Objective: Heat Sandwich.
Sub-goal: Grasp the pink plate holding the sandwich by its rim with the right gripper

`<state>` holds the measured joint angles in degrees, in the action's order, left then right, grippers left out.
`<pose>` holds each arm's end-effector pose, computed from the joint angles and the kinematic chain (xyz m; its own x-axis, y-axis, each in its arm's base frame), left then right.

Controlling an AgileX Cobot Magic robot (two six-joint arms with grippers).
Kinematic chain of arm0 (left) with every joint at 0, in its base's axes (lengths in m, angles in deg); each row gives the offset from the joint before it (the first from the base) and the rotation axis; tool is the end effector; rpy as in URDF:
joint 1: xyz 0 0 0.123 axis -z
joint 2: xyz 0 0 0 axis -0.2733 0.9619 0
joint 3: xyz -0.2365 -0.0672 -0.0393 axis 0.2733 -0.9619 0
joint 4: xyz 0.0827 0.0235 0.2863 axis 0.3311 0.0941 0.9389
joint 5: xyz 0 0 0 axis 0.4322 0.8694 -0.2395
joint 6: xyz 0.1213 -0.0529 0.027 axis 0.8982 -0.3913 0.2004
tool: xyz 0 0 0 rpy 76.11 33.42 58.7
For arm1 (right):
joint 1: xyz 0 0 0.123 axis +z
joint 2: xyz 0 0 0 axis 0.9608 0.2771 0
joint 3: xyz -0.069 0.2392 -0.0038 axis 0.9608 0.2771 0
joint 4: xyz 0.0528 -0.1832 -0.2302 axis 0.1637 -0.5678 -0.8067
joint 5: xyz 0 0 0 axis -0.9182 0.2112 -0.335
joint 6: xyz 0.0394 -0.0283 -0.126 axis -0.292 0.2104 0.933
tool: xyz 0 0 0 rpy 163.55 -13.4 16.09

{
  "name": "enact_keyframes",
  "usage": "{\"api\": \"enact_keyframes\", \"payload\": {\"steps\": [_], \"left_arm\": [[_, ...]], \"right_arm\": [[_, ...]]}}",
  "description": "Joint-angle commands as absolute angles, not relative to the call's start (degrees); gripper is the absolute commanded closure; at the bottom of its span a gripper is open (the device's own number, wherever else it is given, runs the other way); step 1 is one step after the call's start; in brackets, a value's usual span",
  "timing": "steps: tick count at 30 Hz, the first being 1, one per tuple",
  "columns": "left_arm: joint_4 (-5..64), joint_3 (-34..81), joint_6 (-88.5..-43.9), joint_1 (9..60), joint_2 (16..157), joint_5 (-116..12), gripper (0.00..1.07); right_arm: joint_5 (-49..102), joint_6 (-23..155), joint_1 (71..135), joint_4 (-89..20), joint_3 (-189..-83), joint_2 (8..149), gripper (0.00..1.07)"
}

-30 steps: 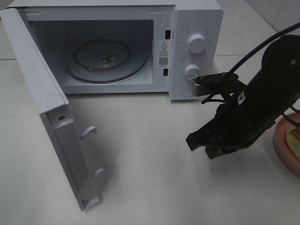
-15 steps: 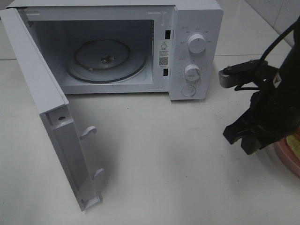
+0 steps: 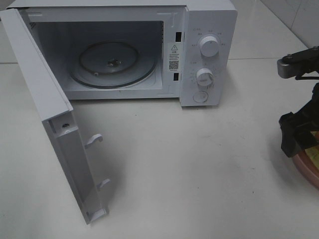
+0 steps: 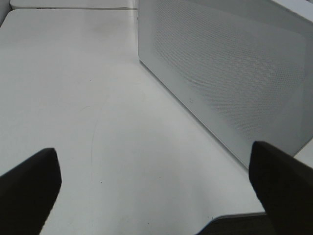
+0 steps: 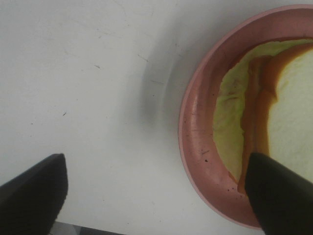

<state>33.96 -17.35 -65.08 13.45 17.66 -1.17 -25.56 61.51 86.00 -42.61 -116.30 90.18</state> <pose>0.1082 -0.0165 0.2848 -0.4524 -0.0175 -0.8916 0.0979 0.9928 -0.0691 0.2982 0.0492 0.1189 -0.9277 -0.2934 -0.2310 -0.2710 0.9545 -0.1243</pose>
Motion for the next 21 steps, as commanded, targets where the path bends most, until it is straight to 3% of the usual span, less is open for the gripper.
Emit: {"api": "enact_keyframes", "payload": {"steps": [1, 21], "left_arm": [[33.55, -17.41, -64.96, 13.57, 16.81, -1.74, 0.09], [33.55, -17.41, -64.96, 13.57, 16.81, -1.74, 0.09]], "right_arm": [[-25.79, 62.14, 85.43, -43.02, -116.3, 89.78, 0.14], [-17.6, 60.02, 85.43, -43.65, -111.66, 97.57, 0.18]]}}
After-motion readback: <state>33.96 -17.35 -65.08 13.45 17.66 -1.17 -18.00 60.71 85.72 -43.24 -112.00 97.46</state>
